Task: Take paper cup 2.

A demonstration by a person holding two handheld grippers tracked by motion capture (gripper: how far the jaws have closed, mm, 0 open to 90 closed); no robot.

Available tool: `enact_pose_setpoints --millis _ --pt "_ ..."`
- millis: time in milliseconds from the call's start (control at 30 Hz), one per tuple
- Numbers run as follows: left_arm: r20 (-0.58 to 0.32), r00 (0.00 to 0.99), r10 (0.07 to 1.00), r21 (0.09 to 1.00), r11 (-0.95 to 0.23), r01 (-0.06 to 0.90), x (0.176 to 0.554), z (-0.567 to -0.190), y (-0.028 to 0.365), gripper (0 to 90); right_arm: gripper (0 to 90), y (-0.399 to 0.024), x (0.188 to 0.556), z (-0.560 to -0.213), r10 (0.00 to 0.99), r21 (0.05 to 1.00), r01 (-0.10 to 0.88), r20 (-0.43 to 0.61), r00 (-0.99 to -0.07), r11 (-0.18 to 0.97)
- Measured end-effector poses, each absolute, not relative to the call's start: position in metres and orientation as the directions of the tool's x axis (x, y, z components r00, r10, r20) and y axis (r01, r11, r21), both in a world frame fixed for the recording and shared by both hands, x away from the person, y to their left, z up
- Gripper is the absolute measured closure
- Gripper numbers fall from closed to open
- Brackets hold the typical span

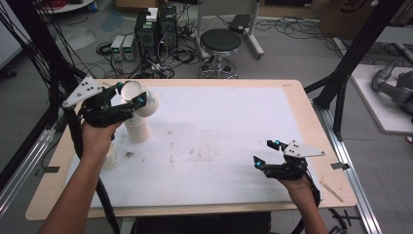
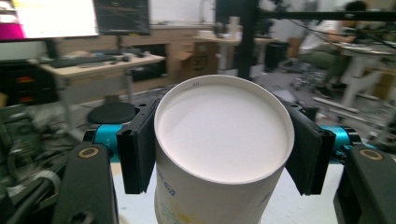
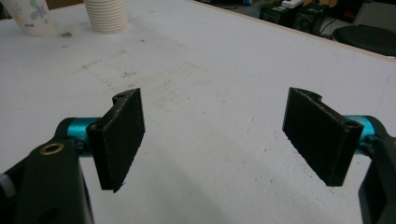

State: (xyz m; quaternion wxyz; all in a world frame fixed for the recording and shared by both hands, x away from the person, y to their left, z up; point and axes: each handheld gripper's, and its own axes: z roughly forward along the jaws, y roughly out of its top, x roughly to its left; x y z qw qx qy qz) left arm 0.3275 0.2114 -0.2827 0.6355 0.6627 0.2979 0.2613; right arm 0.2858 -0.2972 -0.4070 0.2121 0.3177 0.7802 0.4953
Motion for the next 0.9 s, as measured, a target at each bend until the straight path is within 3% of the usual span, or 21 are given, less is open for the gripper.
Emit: enact_pose_setpoints --millis 300,900 --pt "-0.038 0.775 0.631 0.997 -0.030 0.074 0.321 -0.309 0.187 34.9 21.4 -0.292 0.291 -0.408 0.698 0.906 0.290 -0.008 -0.716 0.307" --pt "-0.076 0.831 0.551 0.990 -0.057 0.129 0.321 -0.342 0.156 34.7 21.4 -0.294 0.287 -0.409 0.704 0.904 0.301 0.001 -0.710 0.303"
